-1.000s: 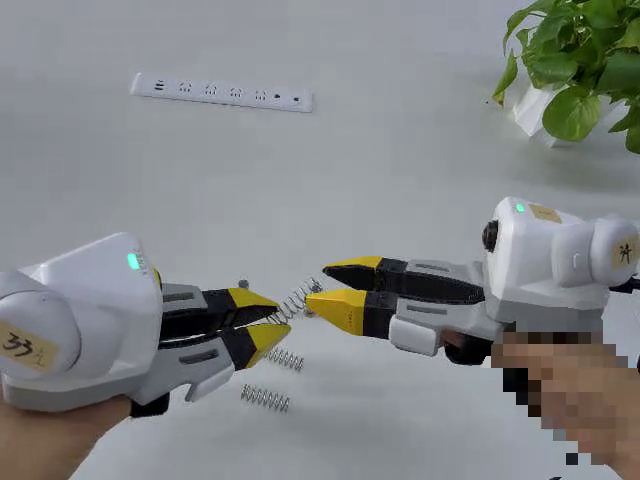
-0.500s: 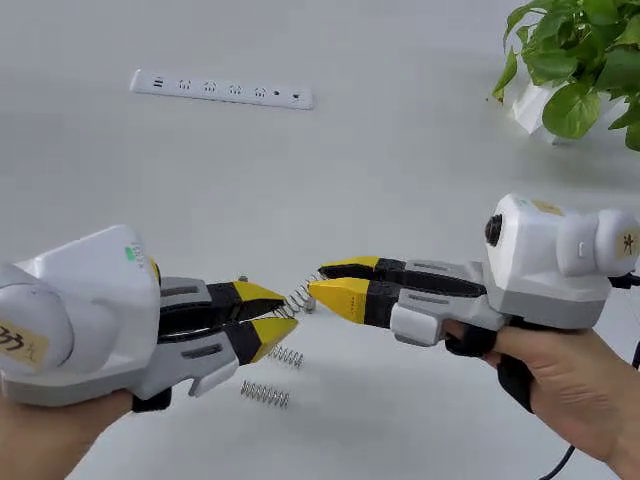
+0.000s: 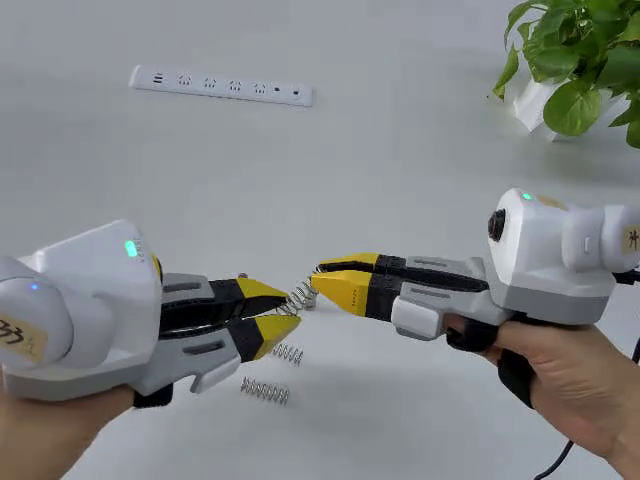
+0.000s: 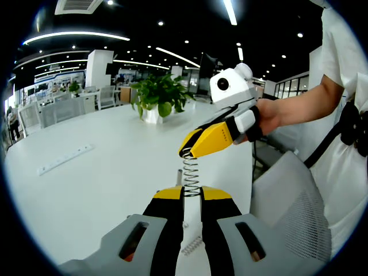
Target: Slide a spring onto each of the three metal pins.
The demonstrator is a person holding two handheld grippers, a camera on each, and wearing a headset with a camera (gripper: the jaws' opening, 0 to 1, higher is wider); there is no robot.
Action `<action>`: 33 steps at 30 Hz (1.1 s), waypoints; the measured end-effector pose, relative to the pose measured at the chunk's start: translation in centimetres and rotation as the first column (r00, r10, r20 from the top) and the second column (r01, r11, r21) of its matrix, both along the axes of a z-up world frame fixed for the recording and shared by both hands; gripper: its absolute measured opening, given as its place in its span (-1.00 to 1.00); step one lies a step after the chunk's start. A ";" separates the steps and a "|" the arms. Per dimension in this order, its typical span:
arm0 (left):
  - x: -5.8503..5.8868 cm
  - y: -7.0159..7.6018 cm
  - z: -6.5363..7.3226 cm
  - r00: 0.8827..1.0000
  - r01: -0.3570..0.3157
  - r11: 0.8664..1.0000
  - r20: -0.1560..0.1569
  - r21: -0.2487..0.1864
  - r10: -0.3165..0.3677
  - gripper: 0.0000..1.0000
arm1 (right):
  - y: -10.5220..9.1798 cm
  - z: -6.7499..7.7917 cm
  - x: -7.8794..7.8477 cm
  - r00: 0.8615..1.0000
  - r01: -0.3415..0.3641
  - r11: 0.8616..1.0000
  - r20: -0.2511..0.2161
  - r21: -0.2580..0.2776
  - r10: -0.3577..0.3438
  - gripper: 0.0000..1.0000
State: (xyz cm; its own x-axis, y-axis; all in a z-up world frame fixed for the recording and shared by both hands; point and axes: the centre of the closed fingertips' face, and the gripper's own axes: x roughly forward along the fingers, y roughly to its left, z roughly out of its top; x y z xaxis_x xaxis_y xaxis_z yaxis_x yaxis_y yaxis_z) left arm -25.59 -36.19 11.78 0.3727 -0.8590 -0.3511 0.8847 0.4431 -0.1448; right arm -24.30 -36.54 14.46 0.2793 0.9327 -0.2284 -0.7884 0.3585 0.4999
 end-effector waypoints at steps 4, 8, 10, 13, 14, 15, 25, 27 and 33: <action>0.0 0.0 0.0 1.000 0.001 1.000 0.000 0.000 -0.001 -0.86 | 0.1 0.1 0.0 1.000 -0.010 1.000 0.016 -0.012 0.011 -0.87; 0.0 0.0 0.0 1.000 0.000 1.000 -0.006 -0.002 0.000 -0.86 | 0.2 0.1 0.1 0.999 -0.018 1.000 0.027 -0.020 0.019 -0.87; -0.1 0.0 0.0 1.000 0.000 1.000 -0.010 -0.002 0.000 -0.86 | 0.3 0.3 -0.1 0.999 -0.026 0.999 0.029 -0.019 0.026 -0.87; -0.1 -0.1 0.0 1.000 0.001 1.000 -0.014 -0.003 -0.001 -0.86 | 0.5 0.4 -0.2 0.998 -0.038 0.999 0.039 -0.024 0.039 -0.87; -0.1 -0.1 0.0 1.000 0.001 1.000 -0.015 -0.003 -0.001 -0.86 | 0.6 0.5 -0.2 0.998 -0.041 0.999 0.040 -0.025 0.041 -0.87; -0.1 -0.1 0.0 1.000 0.001 1.000 -0.014 -0.003 -0.001 -0.86 | 0.7 0.6 -0.3 0.998 -0.044 0.999 0.042 -0.024 0.045 -0.87; 0.0 -0.1 0.0 1.000 0.003 1.000 -0.018 -0.010 -0.003 -0.86 | 1.2 1.1 -0.8 0.994 -0.077 0.996 0.070 -0.051 0.080 -0.87; 0.0 -0.1 0.0 1.000 0.006 1.000 -0.016 -0.006 -0.006 -0.86 | 1.2 1.1 -0.9 0.993 -0.083 0.995 0.077 -0.064 0.087 -0.87; -0.1 -0.2 -0.1 1.000 0.015 1.000 -0.013 -0.001 -0.015 -0.86 | 1.3 1.1 -1.1 0.986 -0.111 0.987 0.112 -0.114 0.123 -0.87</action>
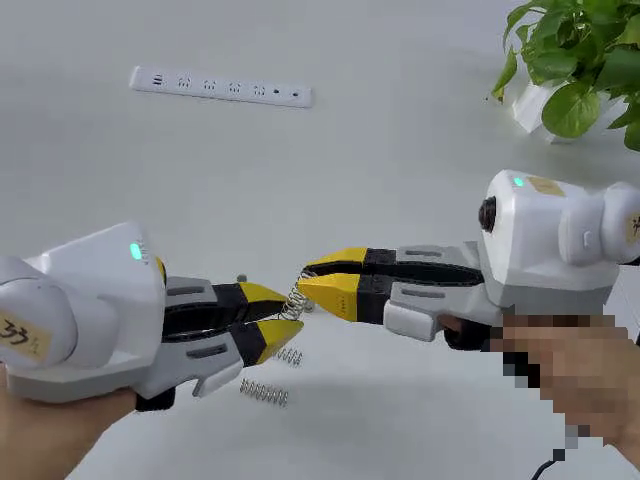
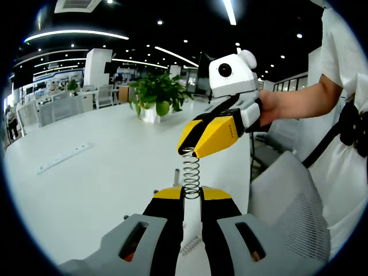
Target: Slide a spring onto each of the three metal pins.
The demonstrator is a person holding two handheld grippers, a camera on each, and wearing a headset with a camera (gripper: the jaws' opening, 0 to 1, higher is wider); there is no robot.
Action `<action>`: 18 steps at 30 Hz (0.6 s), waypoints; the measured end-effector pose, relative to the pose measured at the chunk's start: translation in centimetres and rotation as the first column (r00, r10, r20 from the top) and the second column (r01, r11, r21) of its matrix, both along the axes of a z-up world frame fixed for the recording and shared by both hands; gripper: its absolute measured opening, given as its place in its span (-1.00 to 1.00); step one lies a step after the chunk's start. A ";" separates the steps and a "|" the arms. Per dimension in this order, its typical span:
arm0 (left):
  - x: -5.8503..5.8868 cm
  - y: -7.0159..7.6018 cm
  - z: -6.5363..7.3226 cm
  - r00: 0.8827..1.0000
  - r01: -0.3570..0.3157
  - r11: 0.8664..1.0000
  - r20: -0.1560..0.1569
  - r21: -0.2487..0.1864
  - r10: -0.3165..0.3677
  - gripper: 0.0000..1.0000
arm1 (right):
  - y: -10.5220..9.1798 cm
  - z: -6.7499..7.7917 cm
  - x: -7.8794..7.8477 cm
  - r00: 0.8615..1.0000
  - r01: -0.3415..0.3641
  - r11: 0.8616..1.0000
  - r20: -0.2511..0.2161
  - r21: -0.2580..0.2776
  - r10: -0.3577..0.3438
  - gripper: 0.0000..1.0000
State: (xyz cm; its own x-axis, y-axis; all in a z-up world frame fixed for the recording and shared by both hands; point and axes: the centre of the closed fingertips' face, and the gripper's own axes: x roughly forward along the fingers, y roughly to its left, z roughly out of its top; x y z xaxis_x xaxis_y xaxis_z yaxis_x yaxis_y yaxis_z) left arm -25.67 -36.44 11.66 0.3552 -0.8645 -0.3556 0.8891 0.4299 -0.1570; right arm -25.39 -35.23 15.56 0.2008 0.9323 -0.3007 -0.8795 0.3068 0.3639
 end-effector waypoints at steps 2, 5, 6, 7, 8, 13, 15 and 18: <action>0.0 -0.1 0.0 1.000 0.003 1.000 0.001 -0.001 -0.003 -0.86 | 0.1 0.1 -0.1 1.000 -0.008 1.000 0.007 -0.006 0.008 -0.87; 0.0 0.0 -0.2 1.000 0.008 1.000 0.005 0.008 -0.008 -0.86 | 0.2 0.0 -0.2 0.999 -0.025 0.999 0.028 -0.038 0.026 -0.87; 0.0 0.0 -0.2 1.000 0.008 1.000 0.005 0.009 -0.008 -0.86 | 0.2 0.0 -0.2 0.999 -0.027 0.999 0.029 -0.040 0.028 -0.87; 0.0 0.0 -0.2 1.000 0.009 1.000 0.005 0.007 -0.009 -0.86 | 0.2 0.0 -0.2 0.999 -0.028 0.999 0.028 -0.040 0.029 -0.87; 0.0 -0.1 -0.2 1.000 0.010 1.000 0.006 0.007 -0.010 -0.86 | 0.2 -0.1 -0.2 0.999 -0.029 0.999 0.024 -0.041 0.030 -0.87; 0.1 -0.1 -0.2 1.000 0.012 1.000 0.009 0.003 -0.012 -0.86 | 0.1 0.0 -0.1 0.999 -0.034 0.999 0.022 -0.043 0.035 -0.86; 0.1 -0.1 -0.2 1.000 0.012 1.000 0.010 0.002 -0.013 -0.86 | 0.0 0.0 -0.1 0.999 -0.034 0.998 0.018 -0.045 0.035 -0.85; 0.1 -0.2 -0.2 1.000 0.014 1.000 0.012 0.004 -0.014 -0.86 | 0.0 0.0 -0.3 0.999 -0.051 0.997 0.012 -0.058 0.052 -0.77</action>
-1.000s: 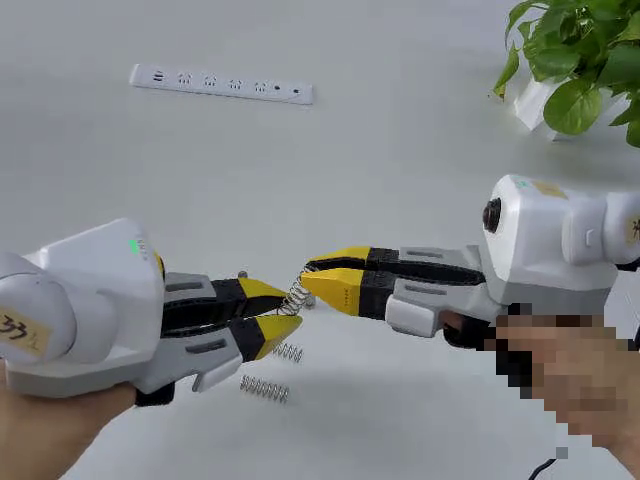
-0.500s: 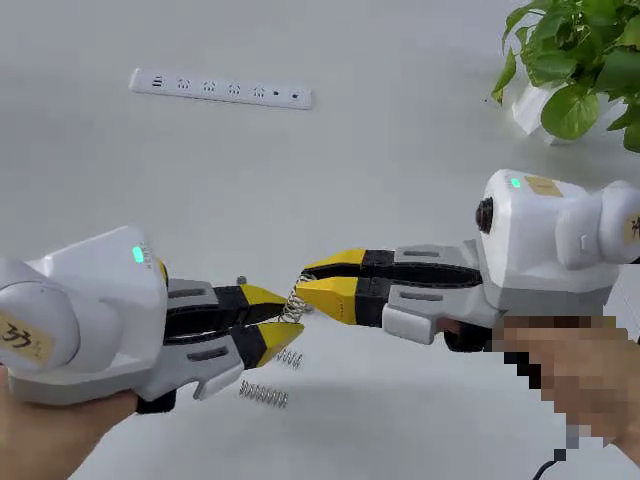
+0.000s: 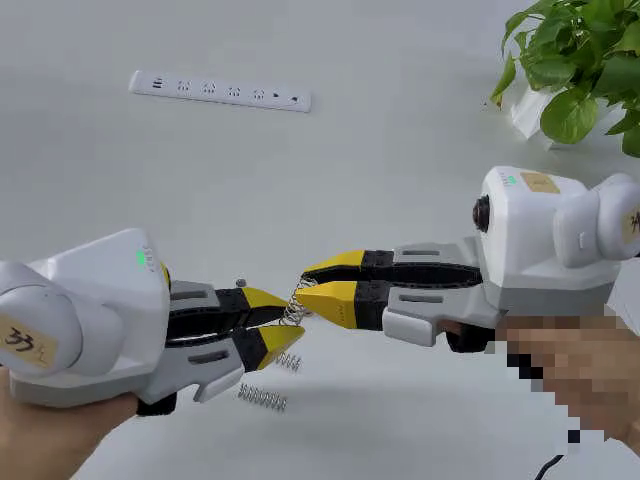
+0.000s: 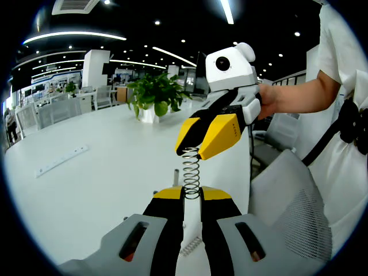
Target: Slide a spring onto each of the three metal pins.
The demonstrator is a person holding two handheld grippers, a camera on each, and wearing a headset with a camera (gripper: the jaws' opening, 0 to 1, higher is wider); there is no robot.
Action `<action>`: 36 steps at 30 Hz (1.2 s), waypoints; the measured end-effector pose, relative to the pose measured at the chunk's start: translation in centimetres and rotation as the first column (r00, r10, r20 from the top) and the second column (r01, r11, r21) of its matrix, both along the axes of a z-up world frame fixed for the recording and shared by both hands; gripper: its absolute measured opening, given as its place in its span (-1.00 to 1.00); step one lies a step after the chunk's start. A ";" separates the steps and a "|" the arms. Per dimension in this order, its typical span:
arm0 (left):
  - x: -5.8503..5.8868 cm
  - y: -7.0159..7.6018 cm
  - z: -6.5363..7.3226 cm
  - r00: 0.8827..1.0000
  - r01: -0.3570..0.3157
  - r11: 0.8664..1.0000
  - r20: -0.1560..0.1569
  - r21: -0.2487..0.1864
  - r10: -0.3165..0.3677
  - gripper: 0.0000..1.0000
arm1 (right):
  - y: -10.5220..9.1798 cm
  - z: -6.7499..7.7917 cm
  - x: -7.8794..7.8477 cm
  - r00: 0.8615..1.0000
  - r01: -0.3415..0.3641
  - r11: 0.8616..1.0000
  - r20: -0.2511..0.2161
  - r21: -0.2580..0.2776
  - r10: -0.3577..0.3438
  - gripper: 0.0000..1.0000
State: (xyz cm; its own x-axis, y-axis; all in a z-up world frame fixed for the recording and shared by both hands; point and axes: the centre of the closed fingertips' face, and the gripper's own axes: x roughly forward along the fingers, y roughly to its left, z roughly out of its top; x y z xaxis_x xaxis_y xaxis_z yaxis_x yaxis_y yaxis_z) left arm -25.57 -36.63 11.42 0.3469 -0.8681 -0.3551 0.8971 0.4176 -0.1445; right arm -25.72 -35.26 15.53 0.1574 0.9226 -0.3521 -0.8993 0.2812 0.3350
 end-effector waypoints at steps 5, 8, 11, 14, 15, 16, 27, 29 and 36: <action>-0.2 -0.1 -0.3 1.000 0.010 1.000 0.007 0.013 -0.010 -0.86 | -0.4 -0.4 -0.1 0.998 -0.054 0.996 0.016 -0.073 0.056 -0.65; -0.3 -0.1 -0.6 1.000 0.020 0.999 0.009 0.030 -0.020 -0.86 | -0.8 -0.6 -0.4 0.991 -0.122 0.981 0.038 -0.149 0.129 -0.59; -0.4 -0.2 -0.6 1.000 0.027 0.999 0.012 0.034 -0.028 -0.86 | -0.8 -0.7 -0.9 0.971 -0.216 0.949 0.052 -0.228 0.234 -0.56; -0.4 -0.3 -0.7 0.999 0.033 0.999 0.015 0.037 -0.034 -0.86 | -0.8 -0.8 -1.2 0.943 -0.294 0.908 0.062 -0.300 0.326 -0.54; -0.5 -0.4 -0.8 0.999 0.037 0.999 0.016 0.040 -0.037 -0.86 | -0.8 -0.9 -1.1 0.929 -0.323 0.885 0.069 -0.334 0.365 -0.54; -0.5 -0.4 -0.8 0.999 0.039 0.998 0.016 0.041 -0.040 -0.86 | -0.8 -1.0 -1.2 0.918 -0.341 0.871 0.073 -0.354 0.390 -0.53; -0.7 -1.0 -0.7 0.998 0.066 0.997 0.020 0.040 -0.067 -0.87 | -1.2 -2.9 -1.2 0.780 -0.514 0.657 0.018 -0.551 0.625 -0.56; -0.8 -1.1 -0.7 0.997 0.068 0.997 0.021 0.039 -0.069 -0.87 | -1.0 -3.0 -1.3 0.768 -0.525 0.641 0.013 -0.560 0.640 -0.57; -0.8 -1.4 -0.7 0.997 0.072 0.997 0.014 0.033 -0.073 -0.87 | -0.9 -3.6 -1.3 0.709 -0.561 0.556 -0.010 -0.613 0.705 -0.68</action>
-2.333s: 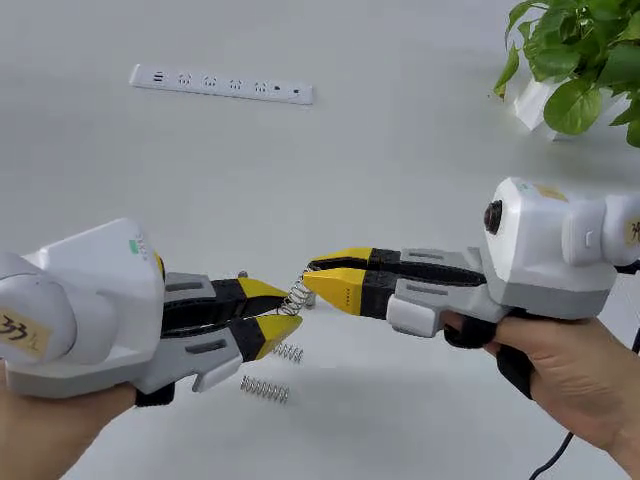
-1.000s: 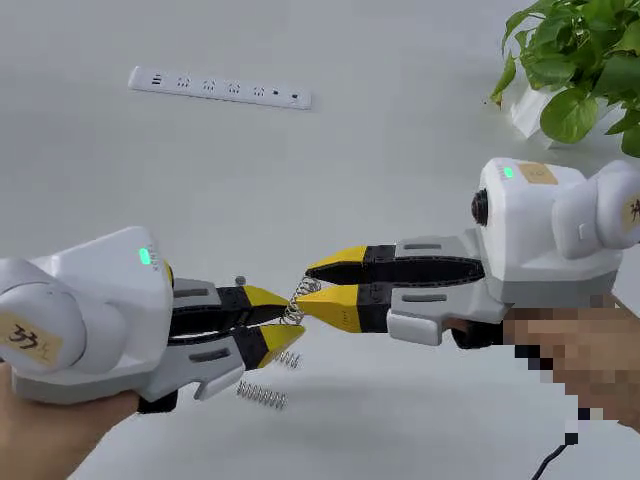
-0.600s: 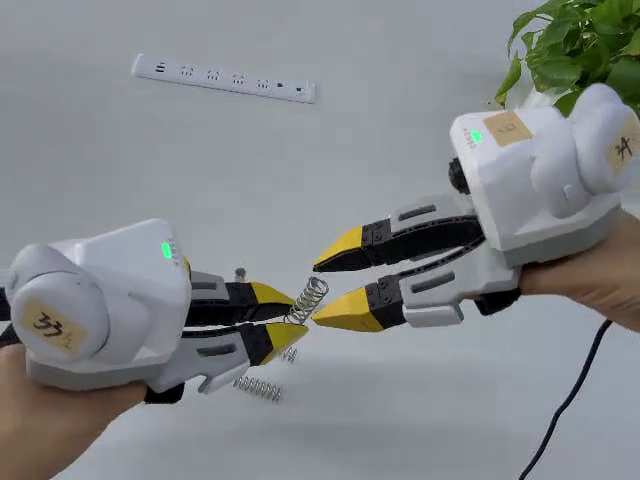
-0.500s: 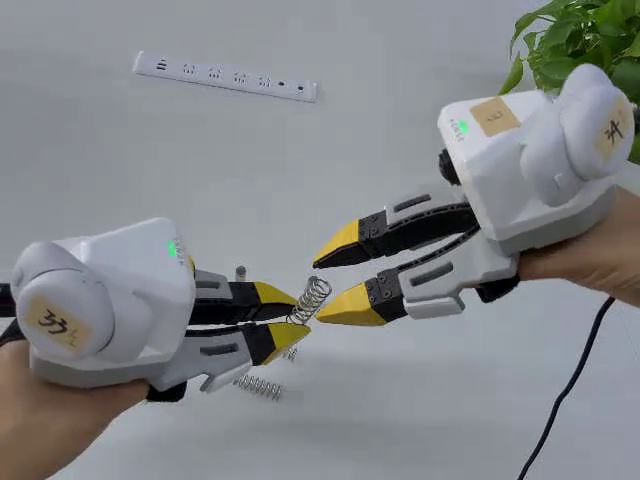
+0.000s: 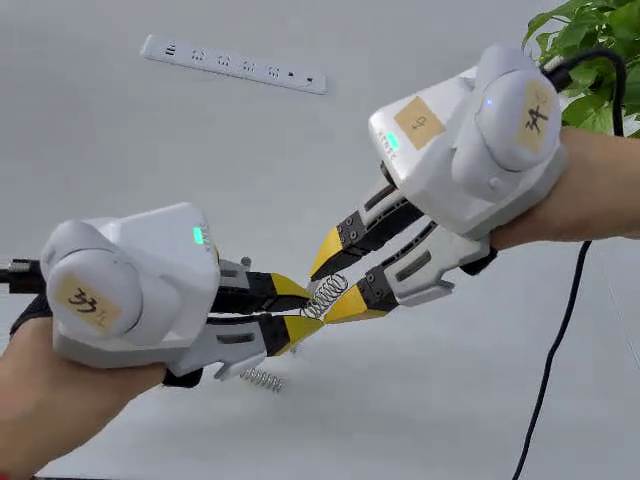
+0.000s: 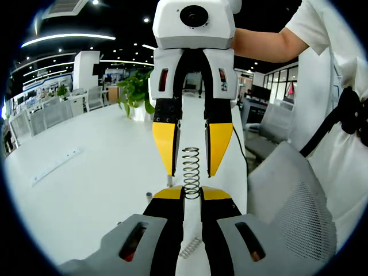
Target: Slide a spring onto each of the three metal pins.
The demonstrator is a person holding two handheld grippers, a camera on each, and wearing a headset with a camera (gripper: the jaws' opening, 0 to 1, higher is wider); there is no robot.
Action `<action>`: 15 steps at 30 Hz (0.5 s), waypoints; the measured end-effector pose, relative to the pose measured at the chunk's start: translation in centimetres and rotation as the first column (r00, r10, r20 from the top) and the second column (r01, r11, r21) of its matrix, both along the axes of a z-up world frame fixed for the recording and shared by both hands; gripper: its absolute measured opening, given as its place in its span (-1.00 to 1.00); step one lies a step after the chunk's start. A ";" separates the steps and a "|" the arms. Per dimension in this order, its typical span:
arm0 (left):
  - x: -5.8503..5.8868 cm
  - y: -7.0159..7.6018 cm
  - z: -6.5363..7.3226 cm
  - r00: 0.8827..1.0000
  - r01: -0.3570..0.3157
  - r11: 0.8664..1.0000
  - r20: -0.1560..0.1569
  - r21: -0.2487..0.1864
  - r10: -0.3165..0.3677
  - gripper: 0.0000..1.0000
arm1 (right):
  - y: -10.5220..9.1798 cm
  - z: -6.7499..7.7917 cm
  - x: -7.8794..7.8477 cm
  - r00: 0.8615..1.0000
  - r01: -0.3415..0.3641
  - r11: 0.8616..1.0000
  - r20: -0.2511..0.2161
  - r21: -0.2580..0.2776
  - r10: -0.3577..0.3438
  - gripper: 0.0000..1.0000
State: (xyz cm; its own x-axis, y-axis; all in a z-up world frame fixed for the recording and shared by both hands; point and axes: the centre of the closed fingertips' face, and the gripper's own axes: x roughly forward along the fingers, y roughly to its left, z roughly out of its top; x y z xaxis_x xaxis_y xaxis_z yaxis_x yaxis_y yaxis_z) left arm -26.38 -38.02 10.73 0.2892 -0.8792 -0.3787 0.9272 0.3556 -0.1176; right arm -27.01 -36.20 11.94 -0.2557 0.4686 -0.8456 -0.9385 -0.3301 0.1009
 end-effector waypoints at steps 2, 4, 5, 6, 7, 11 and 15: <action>0.0 -0.1 0.0 1.000 0.001 1.000 0.001 0.000 -0.001 -0.87 | 0.0 -0.2 0.0 1.000 -0.013 1.000 0.003 -0.014 0.013 -0.70; 0.1 -0.1 0.0 1.000 0.001 1.000 -0.002 -0.003 -0.001 -0.87 | -0.2 -0.4 0.0 1.000 -0.029 0.999 0.006 -0.033 0.029 -0.72; 0.1 -0.1 0.0 1.000 0.001 1.000 -0.002 -0.004 -0.001 -0.87 | -0.3 -0.4 0.0 0.999 -0.034 0.999 0.008 -0.038 0.034 -0.72; 0.1 -0.1 0.0 1.000 0.001 1.000 -0.002 -0.003 -0.001 -0.87 | -0.3 -0.5 0.0 0.999 -0.037 0.998 0.009 -0.042 0.038 -0.73; 0.1 0.0 -0.1 1.000 0.000 1.000 -0.002 -0.004 0.000 -0.87 | -0.4 -0.5 0.0 0.999 -0.040 0.998 0.010 -0.046 0.041 -0.74; 0.2 -0.1 0.0 1.000 -0.001 1.000 -0.003 -0.009 0.001 -0.87 | -0.3 -0.5 0.0 0.999 -0.051 0.997 0.006 -0.051 0.051 -0.80; 0.2 -0.1 0.0 1.000 -0.001 1.000 -0.003 -0.012 0.001 -0.87 | -0.4 -0.6 0.1 0.998 -0.056 0.997 0.013 -0.058 0.057 -0.84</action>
